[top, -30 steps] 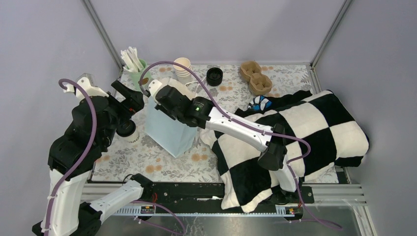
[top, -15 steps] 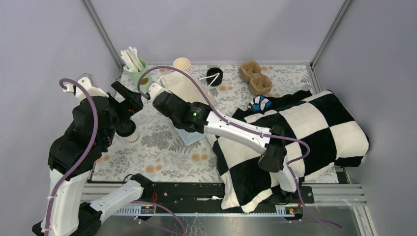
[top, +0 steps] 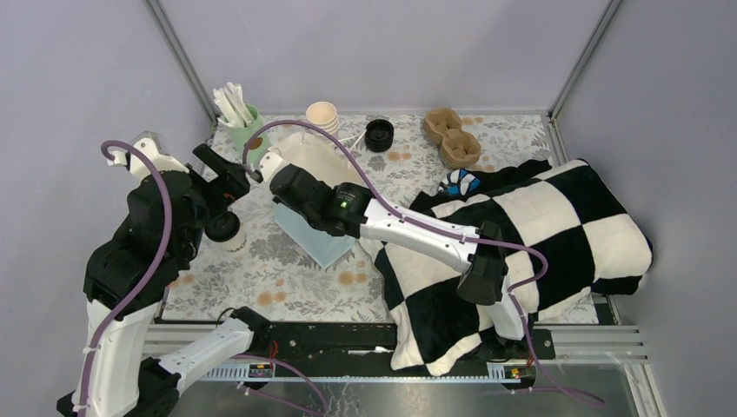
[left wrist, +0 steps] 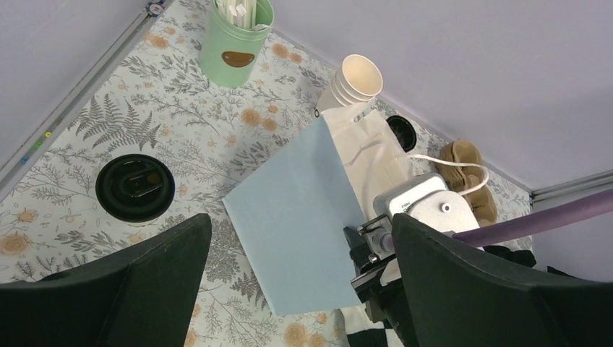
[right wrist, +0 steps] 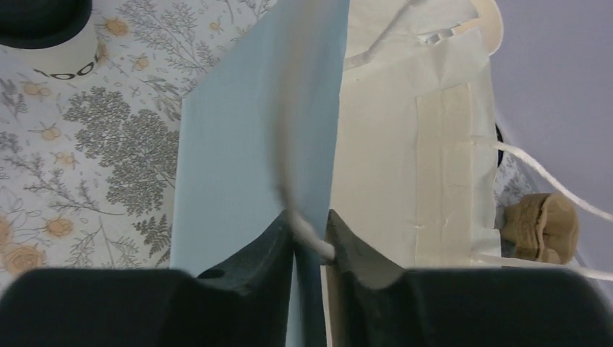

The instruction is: Pack the takeout coffee

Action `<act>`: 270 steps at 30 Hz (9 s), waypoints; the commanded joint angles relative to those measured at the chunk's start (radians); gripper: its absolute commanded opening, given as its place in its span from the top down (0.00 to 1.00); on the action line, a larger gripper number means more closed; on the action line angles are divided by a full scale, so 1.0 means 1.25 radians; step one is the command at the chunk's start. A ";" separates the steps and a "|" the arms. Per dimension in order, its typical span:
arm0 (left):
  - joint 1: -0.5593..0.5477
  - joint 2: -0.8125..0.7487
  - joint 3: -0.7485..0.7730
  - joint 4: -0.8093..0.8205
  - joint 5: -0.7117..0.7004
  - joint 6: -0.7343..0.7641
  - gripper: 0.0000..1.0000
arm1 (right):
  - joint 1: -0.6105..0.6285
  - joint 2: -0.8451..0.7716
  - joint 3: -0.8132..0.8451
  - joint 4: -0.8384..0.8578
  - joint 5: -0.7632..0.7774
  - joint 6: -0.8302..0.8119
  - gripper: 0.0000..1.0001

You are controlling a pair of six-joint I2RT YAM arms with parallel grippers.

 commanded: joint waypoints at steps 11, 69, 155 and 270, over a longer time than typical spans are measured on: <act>-0.001 0.020 0.071 0.050 -0.026 0.022 0.01 | 0.027 -0.080 0.270 -0.236 -0.172 0.096 0.00; -0.001 0.245 0.163 0.069 0.165 0.305 0.01 | -0.858 0.335 0.190 0.085 -0.754 0.067 0.56; -0.001 0.264 0.182 0.134 0.275 0.222 0.01 | -0.698 -0.132 -0.003 0.120 -0.531 0.193 0.94; -0.125 0.340 0.136 0.443 0.335 0.020 1.00 | -0.899 -0.756 -0.910 0.823 -1.235 1.235 0.73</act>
